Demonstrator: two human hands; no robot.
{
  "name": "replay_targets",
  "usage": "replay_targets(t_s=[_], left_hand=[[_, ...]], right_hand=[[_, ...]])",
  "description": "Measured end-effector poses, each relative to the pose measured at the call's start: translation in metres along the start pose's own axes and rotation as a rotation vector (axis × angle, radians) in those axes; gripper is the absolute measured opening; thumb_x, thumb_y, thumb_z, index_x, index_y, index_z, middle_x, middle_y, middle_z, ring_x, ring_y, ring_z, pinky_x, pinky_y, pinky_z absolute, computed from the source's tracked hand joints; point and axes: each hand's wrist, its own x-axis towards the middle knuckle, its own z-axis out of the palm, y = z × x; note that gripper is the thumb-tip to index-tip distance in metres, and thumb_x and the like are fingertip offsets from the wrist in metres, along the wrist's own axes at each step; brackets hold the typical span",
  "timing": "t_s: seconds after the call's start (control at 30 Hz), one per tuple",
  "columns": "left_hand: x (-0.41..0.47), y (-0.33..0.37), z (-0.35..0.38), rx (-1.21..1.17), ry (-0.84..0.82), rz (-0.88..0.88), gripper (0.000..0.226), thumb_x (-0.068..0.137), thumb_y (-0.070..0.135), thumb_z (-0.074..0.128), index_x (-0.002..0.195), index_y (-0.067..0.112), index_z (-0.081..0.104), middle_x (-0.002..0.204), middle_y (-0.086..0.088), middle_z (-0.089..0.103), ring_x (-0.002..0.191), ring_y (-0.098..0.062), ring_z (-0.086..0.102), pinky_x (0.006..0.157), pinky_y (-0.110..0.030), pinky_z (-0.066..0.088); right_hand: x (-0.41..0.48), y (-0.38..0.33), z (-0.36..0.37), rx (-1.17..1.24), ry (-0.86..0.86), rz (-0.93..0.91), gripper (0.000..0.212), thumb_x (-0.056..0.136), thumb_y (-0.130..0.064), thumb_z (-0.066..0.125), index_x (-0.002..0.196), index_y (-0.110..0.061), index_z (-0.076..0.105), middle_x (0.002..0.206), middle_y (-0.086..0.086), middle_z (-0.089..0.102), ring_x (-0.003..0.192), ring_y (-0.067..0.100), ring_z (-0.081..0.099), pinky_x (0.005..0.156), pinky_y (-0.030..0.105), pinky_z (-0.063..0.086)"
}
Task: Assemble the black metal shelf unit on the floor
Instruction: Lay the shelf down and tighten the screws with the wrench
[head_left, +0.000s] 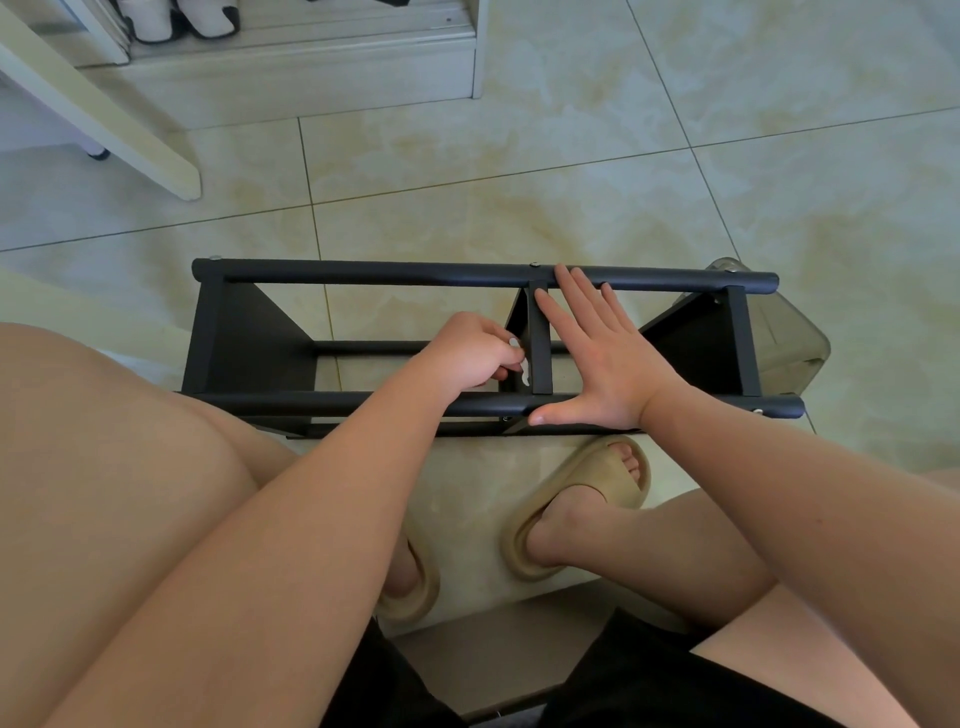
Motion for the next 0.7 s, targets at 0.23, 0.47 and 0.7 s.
replay_targets(t_s=[0.23, 0.47, 0.7], left_hand=[[-0.002, 0.004, 0.005, -0.074, 0.091, 0.001, 0.007, 0.095, 0.021, 0.061, 0.099, 0.02, 0.066, 0.078, 0.008, 0.075, 0.07, -0.006, 0.067, 0.067, -0.026, 0.045], [-0.004, 0.008, 0.003, -0.096, 0.063, -0.027, 0.006, 0.096, 0.021, 0.061, 0.1, 0.019, 0.065, 0.074, 0.009, 0.074, 0.077, -0.008, 0.069, 0.082, -0.031, 0.053], [-0.008, 0.013, 0.001, -0.054, 0.009, -0.08, 0.002, 0.097, 0.02, 0.059, 0.097, 0.02, 0.062, 0.075, 0.006, 0.074, 0.078, -0.009, 0.068, 0.084, -0.032, 0.054]], right_hand=[[0.0, 0.0, 0.0, 0.006, 0.002, -0.002, 0.134, 0.066, -0.1, 0.037, 0.162, -0.018, -0.006, 0.167, 0.01, -0.022, 0.154, 0.024, -0.022, 0.126, 0.048, -0.007], [0.0, 0.0, -0.001, 0.007, -0.004, 0.001, 0.134, 0.066, -0.1, 0.037, 0.162, -0.017, -0.005, 0.167, 0.01, -0.022, 0.154, 0.025, -0.022, 0.126, 0.048, -0.007], [0.0, 0.0, -0.001, -0.003, -0.003, 0.001, 0.133, 0.066, -0.1, 0.036, 0.162, -0.018, -0.006, 0.167, 0.01, -0.022, 0.154, 0.025, -0.022, 0.126, 0.048, -0.006]])
